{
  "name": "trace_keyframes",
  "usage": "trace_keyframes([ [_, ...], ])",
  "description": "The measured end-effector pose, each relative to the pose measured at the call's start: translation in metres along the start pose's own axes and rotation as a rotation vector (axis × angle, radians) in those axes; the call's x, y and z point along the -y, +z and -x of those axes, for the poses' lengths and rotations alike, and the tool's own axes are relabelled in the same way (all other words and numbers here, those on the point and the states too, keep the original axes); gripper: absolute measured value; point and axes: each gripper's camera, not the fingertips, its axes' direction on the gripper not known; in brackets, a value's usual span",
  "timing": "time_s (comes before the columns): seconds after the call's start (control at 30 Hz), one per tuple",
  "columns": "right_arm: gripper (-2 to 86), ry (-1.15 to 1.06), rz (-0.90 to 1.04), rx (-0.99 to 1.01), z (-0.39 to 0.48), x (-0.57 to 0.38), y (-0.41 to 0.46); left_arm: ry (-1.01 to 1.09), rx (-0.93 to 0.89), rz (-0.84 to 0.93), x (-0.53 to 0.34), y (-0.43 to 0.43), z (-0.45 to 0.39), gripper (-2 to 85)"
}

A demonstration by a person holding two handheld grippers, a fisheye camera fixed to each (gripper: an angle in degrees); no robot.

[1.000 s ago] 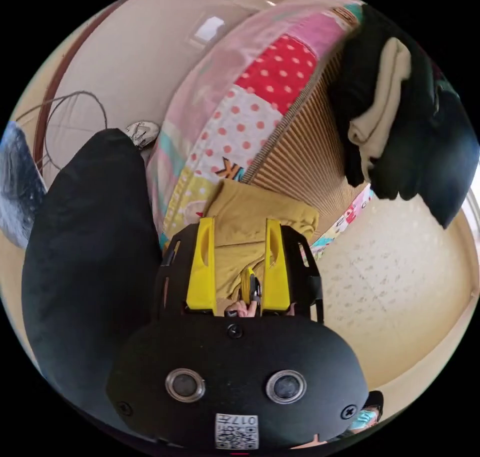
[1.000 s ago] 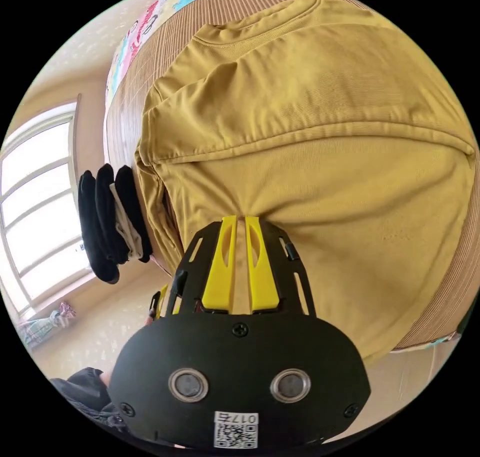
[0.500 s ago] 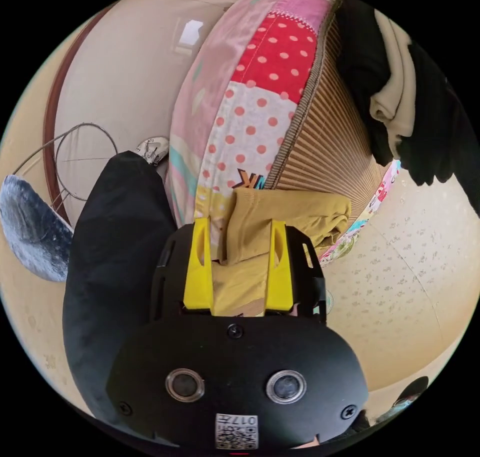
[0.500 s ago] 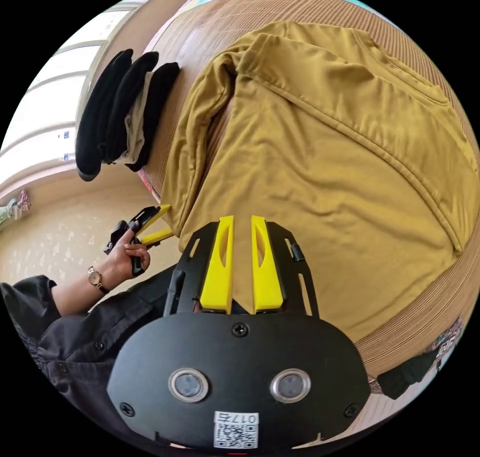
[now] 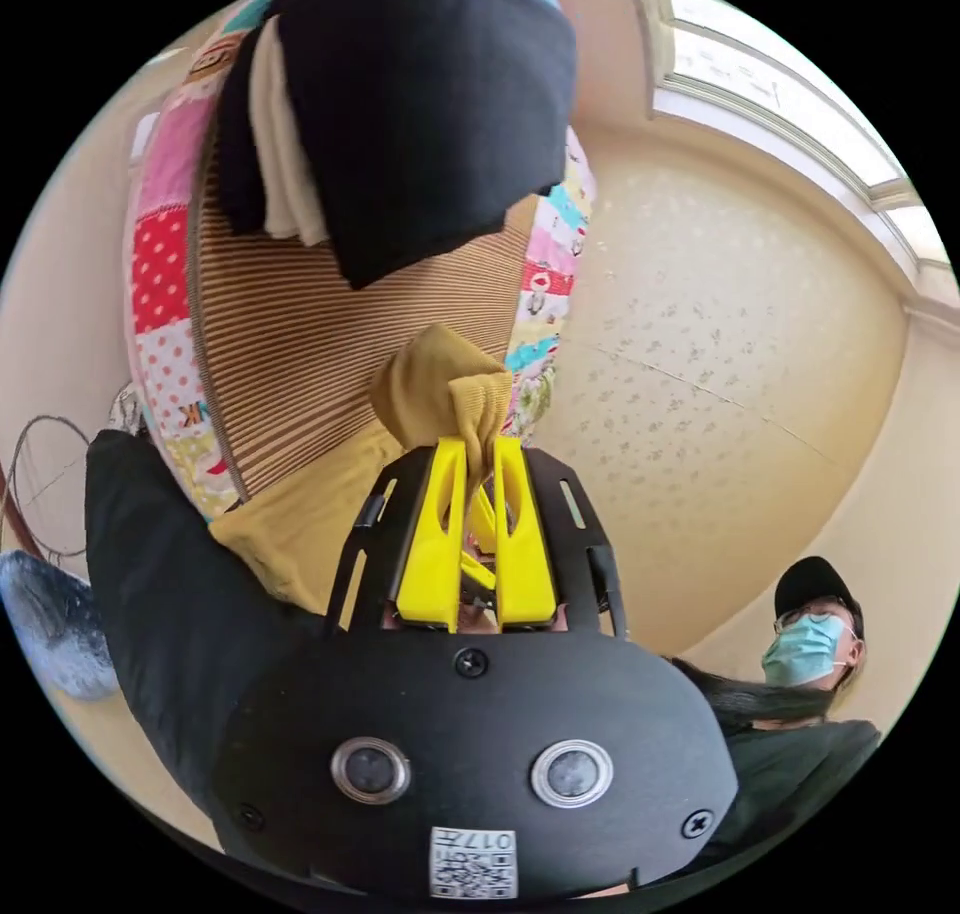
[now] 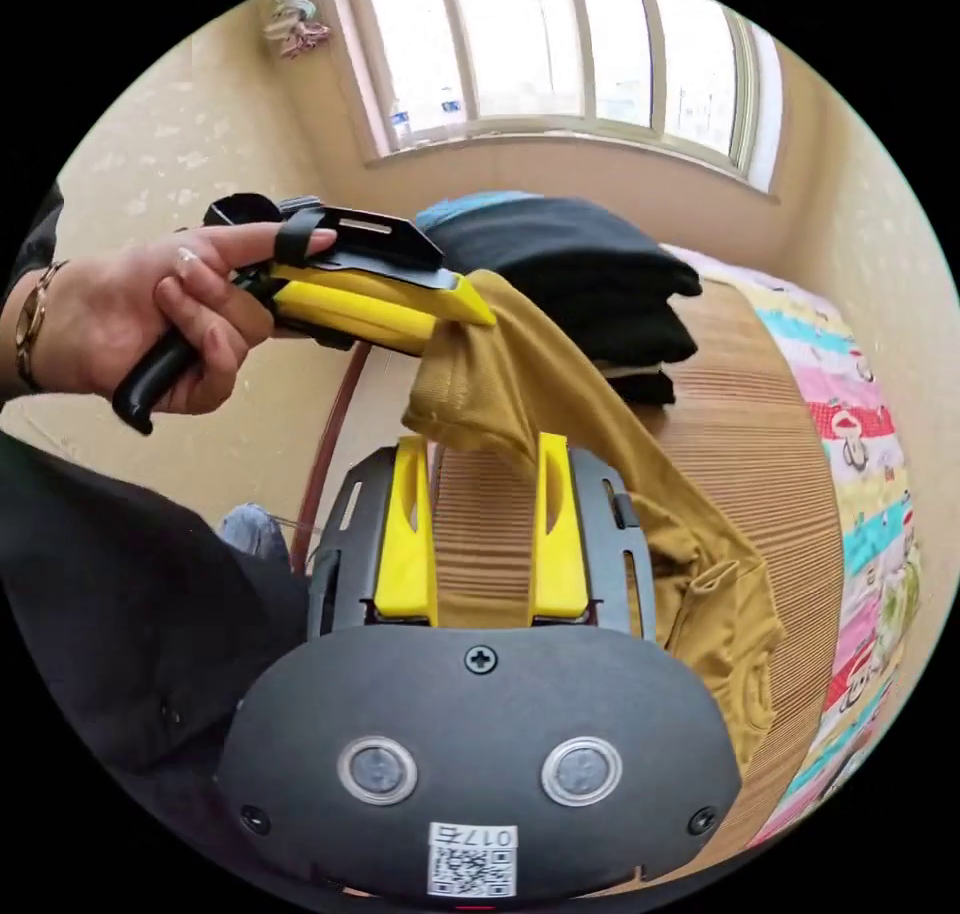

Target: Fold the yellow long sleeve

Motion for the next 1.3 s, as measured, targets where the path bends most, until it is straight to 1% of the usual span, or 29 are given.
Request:
trace_keyframes([
  [0.03, 8.9, 0.044, -0.043, -0.042, -0.006, 0.008, -0.007, 0.077, -0.056, 0.004, -0.006, -0.002, -0.018, 5.1],
  [0.07, 5.0, 0.149, -0.124, -0.107, -0.025, 0.021, -0.024, 0.120, -0.087, -0.001, -0.009, -0.004, -0.027, 5.1],
  [0.1, 4.6, 0.288, -0.186, -0.134, -0.054, 0.028, -0.046, 0.195, -0.134, -0.022, -0.017, -0.009, -0.044, 5.2],
  [0.13, 4.3, 0.367, -0.214, -0.138, -0.072, 0.028, -0.057, 0.270, -0.167, -0.046, -0.027, -0.015, -0.059, 5.3],
  [0.17, 4.1, 0.534, -0.279, -0.126, -0.111, 0.017, -0.084, 0.302, -0.168, -0.055, -0.032, -0.018, -0.065, 5.9],
  [0.2, 4.0, 0.687, -0.349, -0.104, -0.151, -0.006, -0.109, 0.351, -0.123, -0.059, -0.042, -0.020, -0.075, 7.2],
  [0.23, 4.0, 0.755, -0.381, -0.098, -0.169, -0.022, -0.121, 0.382, -0.024, -0.047, -0.052, -0.018, -0.079, 8.9],
  [0.27, 4.0, 0.869, -0.426, -0.105, -0.204, -0.060, -0.141, 0.391, 0.032, -0.042, -0.058, -0.017, -0.079, 9.8],
  [0.3, 4.0, 0.994, -0.446, -0.135, -0.233, -0.108, -0.156, 0.412, 0.123, -0.049, -0.072, -0.014, -0.074, 11.1],
  [0.33, 4.0, 1.064, -0.453, -0.165, -0.245, -0.134, -0.162, 0.451, 0.192, -0.062, -0.088, -0.010, -0.064, 11.7],
  [0.37, 4.1, 1.179, -0.449, -0.244, -0.260, -0.189, -0.170, 0.467, 0.228, -0.055, -0.095, -0.006, -0.057, 11.7],
  [0.4, 4.2, 1.282, -0.401, -0.335, -0.271, -0.243, -0.171, 0.462, 0.302, -0.010, -0.106, 0.005, -0.037, 11.7],
  [0.43, 4.2, 1.332, -0.358, -0.370, -0.277, -0.269, -0.168, 0.438, 0.347, 0.047, -0.116, 0.017, -0.014, 11.7],
  [0.47, 4.6, 1.468, -0.216, -0.385, -0.289, -0.325, -0.156, 0.429, 0.358, 0.077, -0.120, 0.023, -0.002, 11.7],
  [0.5, 5.1, 1.639, -0.038, -0.347, -0.298, -0.381, -0.140, 0.417, 0.383, 0.136, -0.130, 0.036, 0.024, 11.9],
  [0.57, 5.7, 1.790, 0.117, -0.274, -0.286, -0.443, -0.132, 0.418, 0.474, 0.247, -0.141, 0.057, 0.062, 11.9],
  [0.63, 6.1, 1.765, 0.130, -0.285, -0.259, -0.469, -0.149, 0.440, 0.591, 0.424, -0.155, 0.082, 0.106, 11.9],
  [0.67, 6.8, 1.699, 0.152, -0.281, -0.240, -0.475, -0.162, 0.445, 0.609, 0.469, -0.158, 0.087, 0.116, 11.9],
  [0.73, 7.8, 1.625, 0.203, -0.246, -0.210, -0.483, -0.178, 0.465, 0.687, 0.640, -0.170, 0.104, 0.148, 12.4],
  [0.77, 8.3, 1.593, 0.220, -0.189, -0.190, -0.488, -0.187, 0.474, 0.713, 0.681, -0.174, 0.108, 0.155, 12.5],
  [0.83, 9.2, 1.563, 0.244, -0.075, -0.160, -0.499, -0.197, 0.517, 0.815, 0.840, -0.189, 0.120, 0.178, 12.5],
  [0.87, 9.7, 1.540, 0.274, -0.004, -0.142, -0.506, -0.202, 0.534, 0.840, 0.874, -0.193, 0.123, 0.182, 12.4],
  [0.93, 10.5, 1.511, 0.371, 0.093, -0.121, -0.518, -0.202, 0.561, 0.933, 1.040, -0.209, 0.137, 0.202, 11.9],
  [1.0, 11.6, 1.493, 0.474, 0.172, -0.098, -0.531, -0.201, 0.554, 0.948, 1.113, -0.218, 0.144, 0.212, 12.2],
  [1.1, 11.9, 1.542, 0.484, 0.229, -0.086, -0.543, -0.202, 0.536, 0.963, 1.113, -0.215, 0.149, 0.217, 12.3],
  [1.13, 11.8, 1.561, 0.477, 0.241, -0.085, -0.545, -0.202, 0.495, 0.940, 1.113, -0.210, 0.152, 0.219, 12.1],
  [1.2, 10.0, 1.643, 0.465, 0.338, -0.083, -0.553, -0.195, 0.408, 0.924, 1.116, -0.200, 0.156, 0.223, 11.2],
  [1.27, 6.5, 1.716, 0.522, 0.389, -0.078, -0.558, -0.190, 0.343, 0.929, 1.115, -0.192, 0.156, 0.223, 8.6],
  [1.3, 5.5, 1.731, 0.472, 0.405, -0.073, -0.556, -0.199, 0.314, 0.909, 1.098, -0.188, 0.153, 0.217, 6.4],
])
